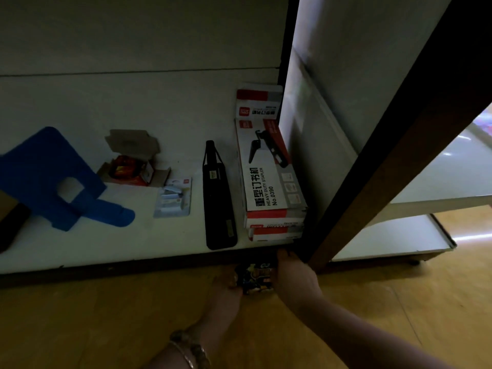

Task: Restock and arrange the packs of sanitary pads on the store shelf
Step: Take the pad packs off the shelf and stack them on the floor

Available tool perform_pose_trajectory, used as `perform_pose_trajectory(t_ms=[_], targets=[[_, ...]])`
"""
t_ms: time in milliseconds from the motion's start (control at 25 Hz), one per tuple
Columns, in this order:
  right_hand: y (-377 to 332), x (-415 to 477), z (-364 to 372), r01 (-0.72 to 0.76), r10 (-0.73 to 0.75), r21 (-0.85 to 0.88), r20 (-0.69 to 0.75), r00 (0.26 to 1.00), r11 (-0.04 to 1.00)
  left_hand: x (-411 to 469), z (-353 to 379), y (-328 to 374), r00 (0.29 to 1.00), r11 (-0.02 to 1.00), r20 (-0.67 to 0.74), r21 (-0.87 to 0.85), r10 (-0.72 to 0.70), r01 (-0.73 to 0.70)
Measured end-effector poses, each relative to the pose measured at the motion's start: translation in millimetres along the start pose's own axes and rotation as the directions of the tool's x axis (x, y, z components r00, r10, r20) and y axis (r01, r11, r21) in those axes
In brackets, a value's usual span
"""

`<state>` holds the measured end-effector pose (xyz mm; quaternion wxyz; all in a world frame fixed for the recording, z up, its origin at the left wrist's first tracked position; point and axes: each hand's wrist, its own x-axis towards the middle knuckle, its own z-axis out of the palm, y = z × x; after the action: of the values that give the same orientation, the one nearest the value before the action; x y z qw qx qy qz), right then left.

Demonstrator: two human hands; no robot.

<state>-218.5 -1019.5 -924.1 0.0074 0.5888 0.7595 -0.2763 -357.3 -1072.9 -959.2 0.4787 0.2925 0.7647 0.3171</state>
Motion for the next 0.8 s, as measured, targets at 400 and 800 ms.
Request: perform_pose_trajectory(t_ms=[400,800], targets=[[-103,-88,-169,0.025,0.017,0.261,-0.159,0.987,0.965,-150,-87,160,0.999,0.998,0.024,0.052,0.021,-0.023],[-228,-230,-399,0.181,-0.077,0.400,-0.262,0.962,0.898,-351,-193,361,0.988,0.988,-0.023,-0.013,0.154,-0.155]])
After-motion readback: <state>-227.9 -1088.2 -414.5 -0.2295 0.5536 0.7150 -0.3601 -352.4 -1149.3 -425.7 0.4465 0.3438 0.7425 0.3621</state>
